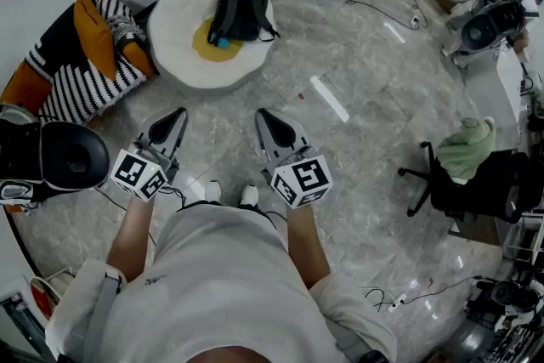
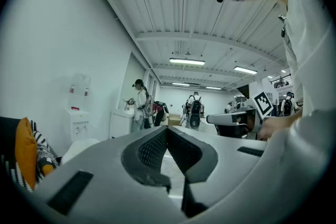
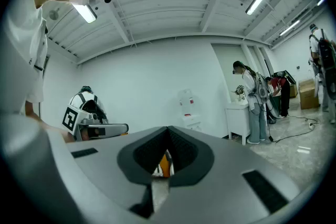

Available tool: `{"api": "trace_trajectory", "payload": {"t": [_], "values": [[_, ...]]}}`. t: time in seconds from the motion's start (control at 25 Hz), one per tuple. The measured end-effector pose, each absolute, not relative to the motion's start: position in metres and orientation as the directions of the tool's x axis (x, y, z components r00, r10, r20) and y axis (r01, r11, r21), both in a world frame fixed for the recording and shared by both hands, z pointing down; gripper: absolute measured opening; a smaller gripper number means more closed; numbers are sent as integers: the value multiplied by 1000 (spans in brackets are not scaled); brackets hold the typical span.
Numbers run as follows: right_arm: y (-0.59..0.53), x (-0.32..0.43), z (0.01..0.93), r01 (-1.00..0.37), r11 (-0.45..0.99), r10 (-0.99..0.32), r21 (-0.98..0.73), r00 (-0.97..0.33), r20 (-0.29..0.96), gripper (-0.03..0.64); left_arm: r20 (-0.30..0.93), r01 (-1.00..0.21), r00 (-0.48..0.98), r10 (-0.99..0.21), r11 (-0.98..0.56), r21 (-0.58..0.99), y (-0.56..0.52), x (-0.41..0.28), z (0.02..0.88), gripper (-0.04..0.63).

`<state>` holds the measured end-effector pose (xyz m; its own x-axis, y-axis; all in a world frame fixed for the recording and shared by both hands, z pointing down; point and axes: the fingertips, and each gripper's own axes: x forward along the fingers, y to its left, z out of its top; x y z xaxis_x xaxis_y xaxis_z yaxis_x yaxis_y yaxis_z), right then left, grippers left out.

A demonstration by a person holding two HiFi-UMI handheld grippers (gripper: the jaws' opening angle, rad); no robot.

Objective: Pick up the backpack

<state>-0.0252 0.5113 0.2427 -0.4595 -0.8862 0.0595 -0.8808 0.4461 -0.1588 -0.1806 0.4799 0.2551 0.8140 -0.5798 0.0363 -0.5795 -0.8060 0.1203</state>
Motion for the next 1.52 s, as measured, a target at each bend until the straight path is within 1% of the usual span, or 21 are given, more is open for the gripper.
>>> {"api": "trace_trajectory", "payload": {"t": [0.36,0.6,1.0,1.32,1.52], "values": [[515,-52,236,-889,425,-897,-172,-439,57,7,10,-576,815,-580,-808,125,474,-218,247,3],[509,-70,234,-879,423,-896,-221,-442,40,8,-3,-575,814,-580,-807,136,464,-244,244,3],[502,-99,238,-899,386,-914,-206,-403,44,8,-15,-546,833,-553,-827,137,453,-277,255,3],[485,-123,234,-893,395,-909,-214,-414,48,8,-25,-551,829,-559,-822,143,437,-306,253,2],[475,-130,233,-893,401,-906,-205,-420,55,8,-27,-548,829,-558,-822,155,427,-309,255,3]]}}
